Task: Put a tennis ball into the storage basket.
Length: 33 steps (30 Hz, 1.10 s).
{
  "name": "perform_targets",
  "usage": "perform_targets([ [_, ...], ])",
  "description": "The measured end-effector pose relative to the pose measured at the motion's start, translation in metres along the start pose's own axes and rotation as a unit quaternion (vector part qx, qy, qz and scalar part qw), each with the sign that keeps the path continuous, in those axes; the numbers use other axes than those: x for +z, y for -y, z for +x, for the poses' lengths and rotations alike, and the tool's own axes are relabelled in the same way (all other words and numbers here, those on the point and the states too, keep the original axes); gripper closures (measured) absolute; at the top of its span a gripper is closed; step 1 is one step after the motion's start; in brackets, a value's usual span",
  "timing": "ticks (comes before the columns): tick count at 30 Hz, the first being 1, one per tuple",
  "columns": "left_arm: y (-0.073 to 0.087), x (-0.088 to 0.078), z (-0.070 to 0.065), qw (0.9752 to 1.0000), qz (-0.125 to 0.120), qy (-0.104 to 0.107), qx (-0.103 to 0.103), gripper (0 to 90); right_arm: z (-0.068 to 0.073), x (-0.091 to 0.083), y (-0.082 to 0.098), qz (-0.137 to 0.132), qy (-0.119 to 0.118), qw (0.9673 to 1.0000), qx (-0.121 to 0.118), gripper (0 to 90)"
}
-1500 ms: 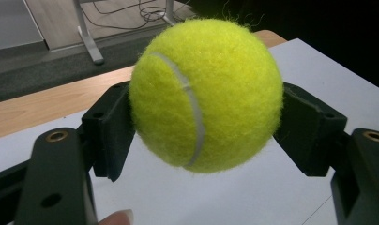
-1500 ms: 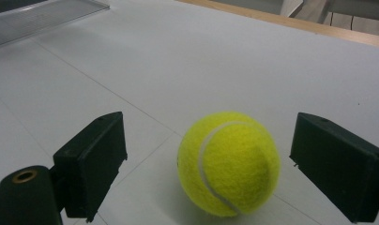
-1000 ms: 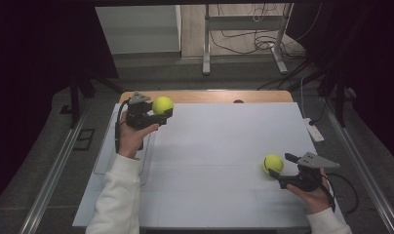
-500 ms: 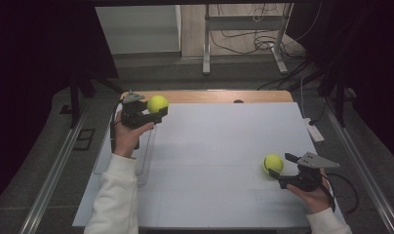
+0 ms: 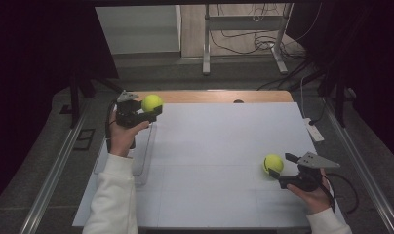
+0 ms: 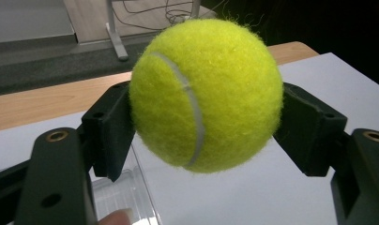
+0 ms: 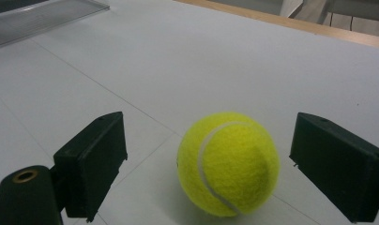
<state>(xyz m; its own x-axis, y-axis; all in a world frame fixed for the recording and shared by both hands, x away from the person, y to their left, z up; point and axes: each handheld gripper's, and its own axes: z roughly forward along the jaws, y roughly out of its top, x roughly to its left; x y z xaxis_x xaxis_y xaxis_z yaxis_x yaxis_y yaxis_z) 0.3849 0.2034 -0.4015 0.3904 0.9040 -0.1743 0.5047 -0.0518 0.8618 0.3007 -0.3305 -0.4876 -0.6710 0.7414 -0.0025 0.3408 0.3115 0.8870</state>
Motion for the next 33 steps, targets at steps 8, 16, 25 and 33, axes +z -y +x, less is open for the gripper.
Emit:
perform_targets([
  [8, 0.001, -0.002, 0.008, 0.9999, -0.002, -0.008, -0.010, 27.1, 0.000, 0.000, 0.000, 0.000, -0.001, 1.0000, -0.001, 11.5],
  [16, 0.003, -0.003, 0.015, 0.9998, -0.002, -0.015, -0.015, 27.1, 0.000, 0.000, 0.000, 0.000, -0.001, 1.0000, -0.001, 11.5],
  [25, 0.005, -0.005, 0.023, 0.9992, 0.000, -0.035, -0.019, 27.1, 0.000, 0.000, 0.000, 0.000, -0.001, 1.0000, -0.002, 11.5],
  [33, 0.006, -0.007, 0.028, 0.9987, -0.002, -0.046, -0.022, 27.1, 0.000, 0.000, 0.000, 0.001, 0.000, 1.0000, -0.001, 11.5],
])
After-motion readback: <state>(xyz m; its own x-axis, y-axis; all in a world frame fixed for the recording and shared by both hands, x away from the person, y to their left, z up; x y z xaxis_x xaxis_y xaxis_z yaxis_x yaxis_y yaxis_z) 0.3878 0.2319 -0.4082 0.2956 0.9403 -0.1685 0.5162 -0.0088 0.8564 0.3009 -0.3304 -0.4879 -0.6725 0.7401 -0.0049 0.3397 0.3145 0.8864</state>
